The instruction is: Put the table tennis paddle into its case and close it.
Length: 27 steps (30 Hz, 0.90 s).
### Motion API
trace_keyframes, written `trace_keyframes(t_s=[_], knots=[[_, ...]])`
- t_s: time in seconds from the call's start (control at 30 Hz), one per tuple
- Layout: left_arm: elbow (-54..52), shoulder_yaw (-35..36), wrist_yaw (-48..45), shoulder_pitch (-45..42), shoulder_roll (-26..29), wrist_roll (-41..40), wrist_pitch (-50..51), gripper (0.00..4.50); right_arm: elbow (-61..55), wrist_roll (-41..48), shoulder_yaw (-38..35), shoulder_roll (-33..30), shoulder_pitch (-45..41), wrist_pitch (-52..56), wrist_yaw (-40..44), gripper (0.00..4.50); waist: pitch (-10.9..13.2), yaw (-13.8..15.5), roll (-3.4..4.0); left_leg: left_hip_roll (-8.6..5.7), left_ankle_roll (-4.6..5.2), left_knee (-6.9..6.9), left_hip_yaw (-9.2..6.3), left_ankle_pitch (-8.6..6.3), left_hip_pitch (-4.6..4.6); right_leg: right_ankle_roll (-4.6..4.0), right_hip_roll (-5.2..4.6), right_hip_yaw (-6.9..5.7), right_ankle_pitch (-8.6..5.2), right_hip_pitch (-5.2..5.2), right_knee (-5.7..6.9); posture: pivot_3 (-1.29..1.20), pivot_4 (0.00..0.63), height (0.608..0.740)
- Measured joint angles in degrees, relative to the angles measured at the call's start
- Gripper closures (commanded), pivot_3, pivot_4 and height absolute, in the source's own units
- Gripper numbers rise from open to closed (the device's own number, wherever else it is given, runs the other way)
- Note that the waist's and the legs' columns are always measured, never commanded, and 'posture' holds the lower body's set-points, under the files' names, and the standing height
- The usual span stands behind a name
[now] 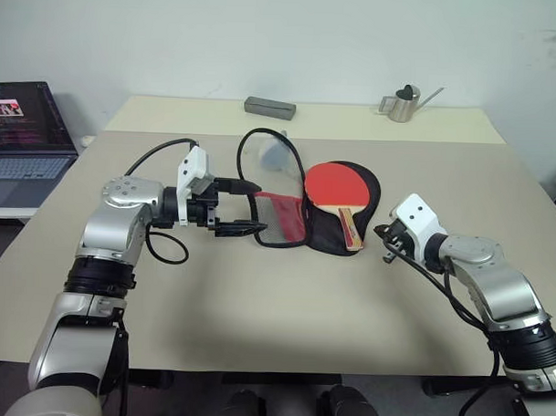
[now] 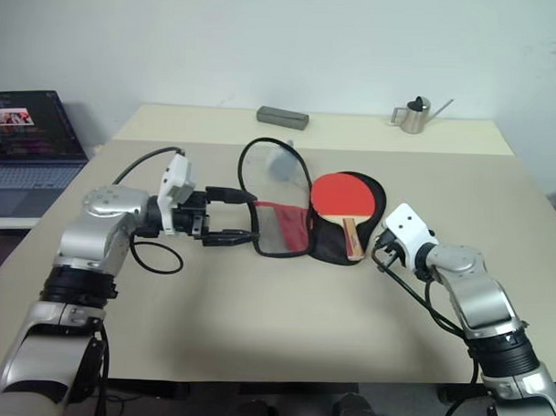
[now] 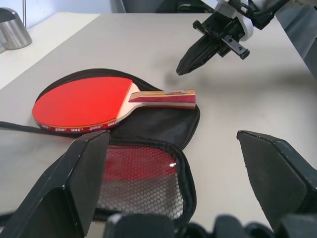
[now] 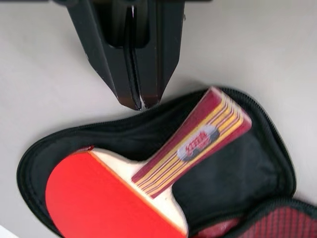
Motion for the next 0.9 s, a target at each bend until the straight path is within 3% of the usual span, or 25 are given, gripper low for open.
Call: trace_keyframes(t_s=[0.67,0.9], knots=[[-0.34,0.10,1.35,0.37,-0.38,0.04,0.14,0.00,-0.80,0.79,4.33,5.77,-1.36,0.17,4.78,4.48,0.00,0.05,0.00,0.00,-0.01,0.01,-0.01,0.00,0.00,0.00,-0.01,-0.01,0.00,0.00,0.00,0.00,0.150,0.740],[-0.40,0.14,2.38,0.66,-0.68,-0.02,0.18,0.00,-0.83,0.82,3.35,3.88,-1.33,0.50,5.33,4.48,0.00,0.14,0.00,-0.01,-0.01,0.02,-0.01,0.00,0.00,0.00,-0.02,-0.01,0.00,0.00,0.00,0.00,0.150,0.740]])
